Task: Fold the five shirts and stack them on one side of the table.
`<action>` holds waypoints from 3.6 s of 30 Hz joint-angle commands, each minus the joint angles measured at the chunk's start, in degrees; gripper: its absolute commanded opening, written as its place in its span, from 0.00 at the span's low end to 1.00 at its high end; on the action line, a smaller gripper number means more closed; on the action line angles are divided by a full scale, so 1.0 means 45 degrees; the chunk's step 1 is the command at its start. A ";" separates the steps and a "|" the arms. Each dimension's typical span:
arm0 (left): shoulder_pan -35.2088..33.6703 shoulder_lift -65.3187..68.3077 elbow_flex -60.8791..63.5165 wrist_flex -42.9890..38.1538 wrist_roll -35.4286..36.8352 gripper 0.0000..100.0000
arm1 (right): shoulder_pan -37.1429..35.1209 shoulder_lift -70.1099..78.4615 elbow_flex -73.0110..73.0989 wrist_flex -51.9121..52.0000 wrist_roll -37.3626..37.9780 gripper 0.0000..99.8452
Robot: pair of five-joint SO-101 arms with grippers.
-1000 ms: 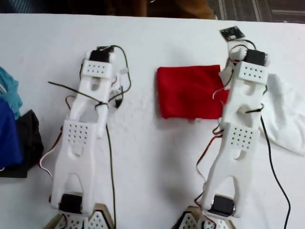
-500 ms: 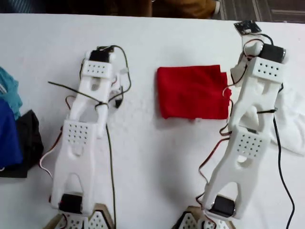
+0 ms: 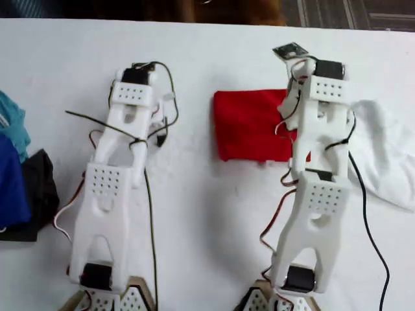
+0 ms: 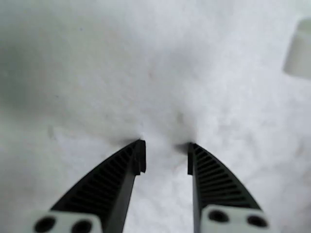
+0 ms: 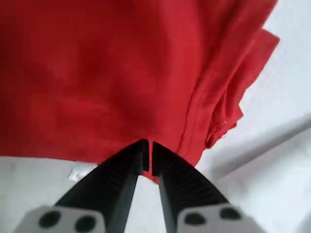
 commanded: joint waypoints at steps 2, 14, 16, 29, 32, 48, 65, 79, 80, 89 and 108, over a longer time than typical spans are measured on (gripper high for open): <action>0.0527 0.0059 -0.0186 -0.0098 -0.0098 0.20 | 0.0264 0.1260 -0.0332 -0.1612 0.0078 0.02; 0.0527 0.0059 -0.0186 -0.0098 -0.0098 0.20 | 0.0283 0.3448 -0.4786 -0.1201 0.0098 0.02; 0.0527 0.0059 -0.0186 -0.0098 -0.0098 0.20 | 0.0322 0.3429 -0.5236 -0.1045 0.0430 0.02; 0.0527 0.0059 -0.0186 -0.0098 -0.0098 0.20 | 0.0889 0.3155 -0.6154 0.1358 0.0742 0.16; 0.0527 0.0059 -0.0186 -0.0098 -0.0098 0.20 | 0.0908 0.3096 -0.5665 0.1338 0.0781 0.20; 0.0527 0.0059 -0.0205 -0.0117 -0.0059 0.20 | 0.1104 0.4933 -0.5646 -0.1241 0.0703 0.22; 0.0527 0.0059 -0.0205 -0.0117 -0.0078 0.20 | 0.0713 0.5695 -0.5685 -0.0947 0.0781 0.02; 0.0527 0.0059 -0.0186 -0.0117 -0.0078 0.20 | 0.2256 0.4464 -0.7404 -0.1026 0.0762 0.02; 0.0527 0.0059 -0.0186 -0.0117 -0.0078 0.20 | 0.2354 0.4405 -0.7424 -0.1026 0.0762 0.02; 0.0527 0.0059 -0.0166 -0.0098 -0.0078 0.20 | 0.3585 0.3331 -0.7463 -0.1006 0.0781 0.02; 0.0527 0.0059 -0.0166 -0.0098 -0.0098 0.20 | 0.7883 0.1280 -0.7463 -0.0479 0.1875 0.02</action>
